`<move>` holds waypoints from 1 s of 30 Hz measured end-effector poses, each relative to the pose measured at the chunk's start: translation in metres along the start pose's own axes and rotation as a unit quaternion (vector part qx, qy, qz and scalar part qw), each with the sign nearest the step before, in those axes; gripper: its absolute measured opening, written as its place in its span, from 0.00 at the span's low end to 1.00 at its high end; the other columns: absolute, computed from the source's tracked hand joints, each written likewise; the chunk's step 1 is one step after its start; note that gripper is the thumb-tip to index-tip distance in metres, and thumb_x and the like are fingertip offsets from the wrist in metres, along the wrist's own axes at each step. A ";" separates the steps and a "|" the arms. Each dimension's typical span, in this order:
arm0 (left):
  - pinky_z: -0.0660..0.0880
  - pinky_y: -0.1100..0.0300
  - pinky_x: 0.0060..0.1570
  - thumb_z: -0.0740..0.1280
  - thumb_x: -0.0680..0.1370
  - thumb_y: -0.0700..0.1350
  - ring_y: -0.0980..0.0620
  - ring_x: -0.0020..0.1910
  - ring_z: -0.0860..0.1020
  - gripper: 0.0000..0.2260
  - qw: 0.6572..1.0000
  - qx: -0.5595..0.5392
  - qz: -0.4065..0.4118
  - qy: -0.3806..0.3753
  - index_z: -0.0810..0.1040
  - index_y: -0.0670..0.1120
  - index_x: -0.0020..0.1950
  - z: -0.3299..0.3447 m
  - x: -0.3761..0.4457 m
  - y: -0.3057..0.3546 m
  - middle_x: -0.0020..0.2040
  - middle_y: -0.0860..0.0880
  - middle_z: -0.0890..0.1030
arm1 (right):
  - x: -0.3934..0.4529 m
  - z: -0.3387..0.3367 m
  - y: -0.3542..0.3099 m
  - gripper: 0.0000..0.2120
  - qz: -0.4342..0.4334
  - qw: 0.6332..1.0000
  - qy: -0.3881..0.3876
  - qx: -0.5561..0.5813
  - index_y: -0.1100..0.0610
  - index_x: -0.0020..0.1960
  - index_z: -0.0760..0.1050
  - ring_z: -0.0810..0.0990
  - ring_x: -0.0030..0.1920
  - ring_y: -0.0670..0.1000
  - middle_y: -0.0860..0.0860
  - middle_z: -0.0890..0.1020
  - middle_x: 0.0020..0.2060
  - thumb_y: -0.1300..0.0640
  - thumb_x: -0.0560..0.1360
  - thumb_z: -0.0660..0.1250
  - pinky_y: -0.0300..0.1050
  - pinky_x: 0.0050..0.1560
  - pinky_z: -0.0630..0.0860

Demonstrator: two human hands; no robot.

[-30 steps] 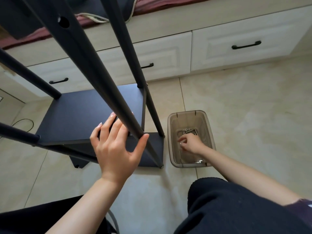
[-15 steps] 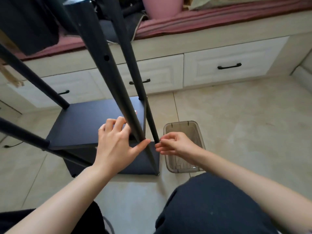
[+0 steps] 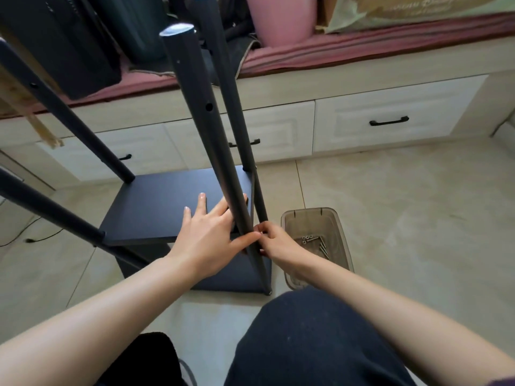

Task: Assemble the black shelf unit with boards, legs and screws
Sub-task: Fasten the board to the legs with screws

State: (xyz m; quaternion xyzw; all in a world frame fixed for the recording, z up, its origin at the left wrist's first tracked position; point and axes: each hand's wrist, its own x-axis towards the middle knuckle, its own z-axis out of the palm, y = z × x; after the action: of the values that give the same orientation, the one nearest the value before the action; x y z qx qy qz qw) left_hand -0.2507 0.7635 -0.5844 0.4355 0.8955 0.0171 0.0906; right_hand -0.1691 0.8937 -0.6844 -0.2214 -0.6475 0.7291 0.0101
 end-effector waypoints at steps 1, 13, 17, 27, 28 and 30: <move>0.50 0.35 0.76 0.43 0.67 0.77 0.38 0.81 0.46 0.45 1.000 -0.001 0.000 -0.003 0.49 0.62 0.82 -0.003 0.000 -0.003 0.83 0.57 0.52 | 0.000 0.003 0.000 0.10 -0.005 1.000 0.004 0.005 0.57 0.58 0.71 0.85 0.49 0.47 0.51 0.86 0.42 0.52 0.83 0.59 0.50 0.61 0.78; 0.68 0.43 0.70 0.52 0.64 0.80 0.45 0.76 0.67 0.45 0.990 -0.116 -0.058 0.046 0.54 0.67 0.79 -0.064 0.005 -0.087 0.79 0.57 0.65 | 0.032 0.054 -0.067 0.10 -0.077 0.997 -0.003 0.012 0.61 0.58 0.70 0.85 0.43 0.44 0.52 0.86 0.41 0.55 0.84 0.58 0.32 0.41 0.77; 0.70 0.48 0.68 0.56 0.64 0.78 0.49 0.74 0.70 0.46 0.978 -0.183 -0.077 0.071 0.56 0.64 0.80 -0.078 0.000 -0.123 0.76 0.55 0.70 | 0.051 0.081 -0.085 0.09 -0.091 0.996 -0.011 -0.008 0.58 0.57 0.71 0.85 0.47 0.47 0.50 0.87 0.39 0.54 0.84 0.58 0.43 0.53 0.79; 0.66 0.48 0.74 0.64 0.71 0.70 0.54 0.75 0.67 0.40 0.921 -0.354 -0.090 0.132 0.60 0.58 0.81 -0.078 -0.043 -0.212 0.77 0.55 0.69 | 0.085 0.139 -0.100 0.06 -0.087 0.985 -0.030 -0.144 0.52 0.54 0.73 0.85 0.44 0.42 0.46 0.87 0.39 0.51 0.83 0.60 0.41 0.48 0.75; 0.66 0.46 0.74 0.64 0.70 0.70 0.53 0.76 0.67 0.40 0.916 -0.365 -0.098 0.136 0.60 0.58 0.80 -0.077 -0.047 -0.217 0.77 0.55 0.69 | 0.087 0.144 -0.100 0.06 -0.084 0.985 -0.032 -0.146 0.52 0.54 0.73 0.85 0.44 0.42 0.46 0.87 0.40 0.51 0.82 0.61 0.40 0.48 0.75; 0.66 0.46 0.74 0.64 0.70 0.70 0.52 0.76 0.68 0.41 0.904 -0.384 -0.111 0.149 0.61 0.58 0.80 -0.076 -0.052 -0.228 0.76 0.55 0.70 | 0.092 0.154 -0.101 0.05 -0.082 0.984 -0.037 -0.153 0.51 0.54 0.73 0.85 0.44 0.42 0.46 0.87 0.40 0.51 0.82 0.61 0.39 0.46 0.75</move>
State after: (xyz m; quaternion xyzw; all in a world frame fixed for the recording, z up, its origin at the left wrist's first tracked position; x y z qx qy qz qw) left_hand -0.4099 0.5852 -0.5266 0.2576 0.8649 0.4144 0.1176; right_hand -0.3317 0.7930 -0.6072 -0.1394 -0.7671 0.6261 0.0123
